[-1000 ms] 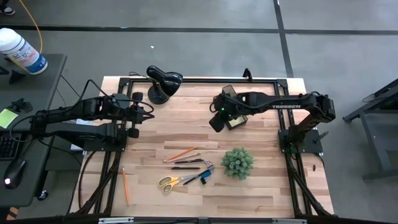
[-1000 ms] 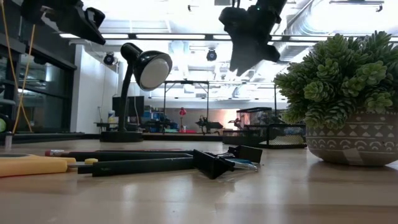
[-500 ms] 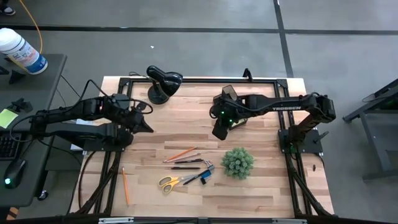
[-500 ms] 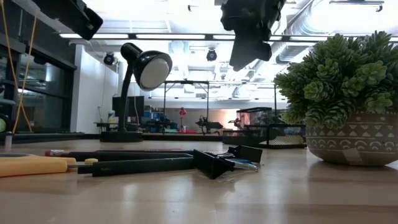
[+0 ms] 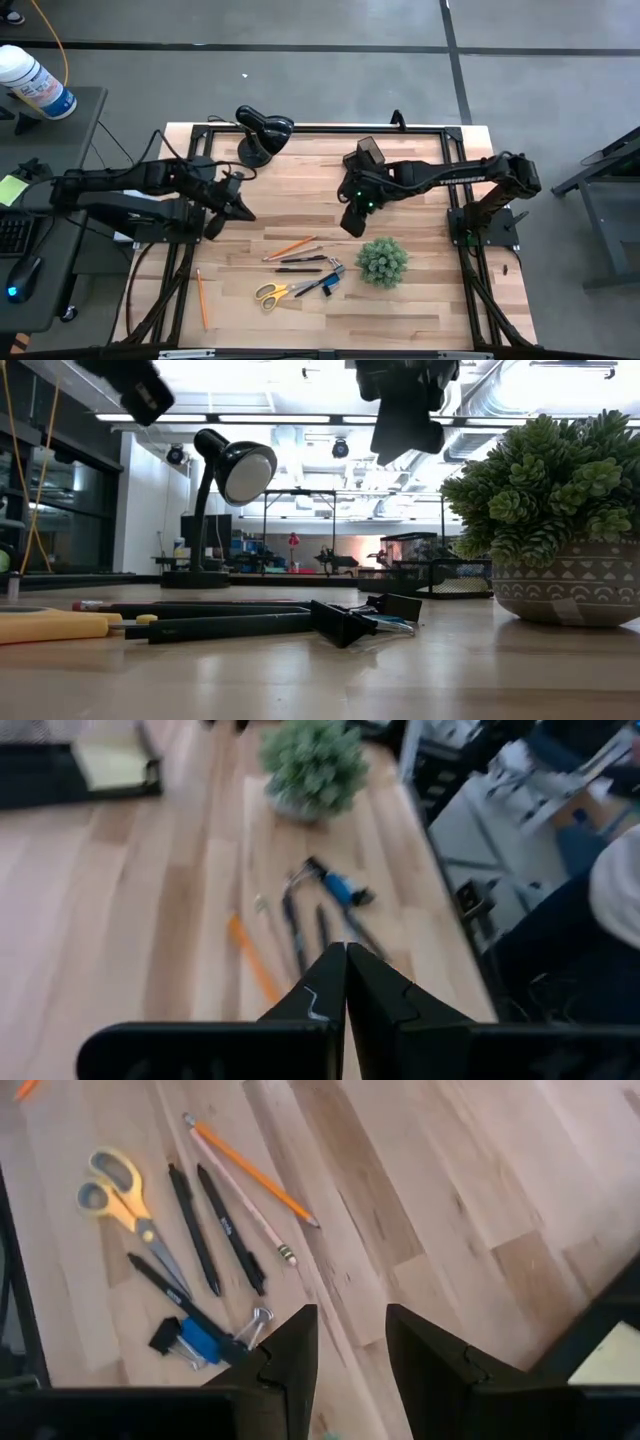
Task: Pick and place office supplies into organizer
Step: Put the top binder clip into the desk organizer
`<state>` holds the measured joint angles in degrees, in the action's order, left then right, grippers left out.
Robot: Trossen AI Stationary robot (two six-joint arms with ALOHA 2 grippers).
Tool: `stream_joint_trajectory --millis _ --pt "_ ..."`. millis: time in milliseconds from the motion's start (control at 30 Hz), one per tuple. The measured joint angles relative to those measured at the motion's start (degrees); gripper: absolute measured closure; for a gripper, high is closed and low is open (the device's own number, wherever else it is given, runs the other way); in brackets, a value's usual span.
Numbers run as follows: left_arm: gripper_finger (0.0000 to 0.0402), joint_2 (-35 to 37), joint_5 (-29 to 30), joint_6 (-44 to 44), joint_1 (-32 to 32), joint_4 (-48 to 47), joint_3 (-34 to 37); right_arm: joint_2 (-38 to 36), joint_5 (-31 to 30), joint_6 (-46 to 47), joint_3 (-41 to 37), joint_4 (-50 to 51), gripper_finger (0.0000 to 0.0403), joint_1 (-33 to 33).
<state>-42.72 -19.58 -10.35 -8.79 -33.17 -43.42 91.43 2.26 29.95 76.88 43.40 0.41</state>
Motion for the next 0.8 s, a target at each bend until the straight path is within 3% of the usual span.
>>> stream_joint_trajectory --millis 300,467,800 --pt "0.0401 -9.7 4.9 -6.1 15.8 15.7 0.0 3.5 -0.2 6.1 0.0 -0.2 0.0285 5.5" --pt "0.0401 -15.1 9.0 -7.1 23.9 17.3 0.0 4.5 -0.5 7.3 0.0 -2.6 0.0285 8.2" --pt "0.0401 -24.3 10.1 -4.3 34.2 16.0 0.0 10.1 3.6 22.3 0.0 -6.6 0.0286 8.8"
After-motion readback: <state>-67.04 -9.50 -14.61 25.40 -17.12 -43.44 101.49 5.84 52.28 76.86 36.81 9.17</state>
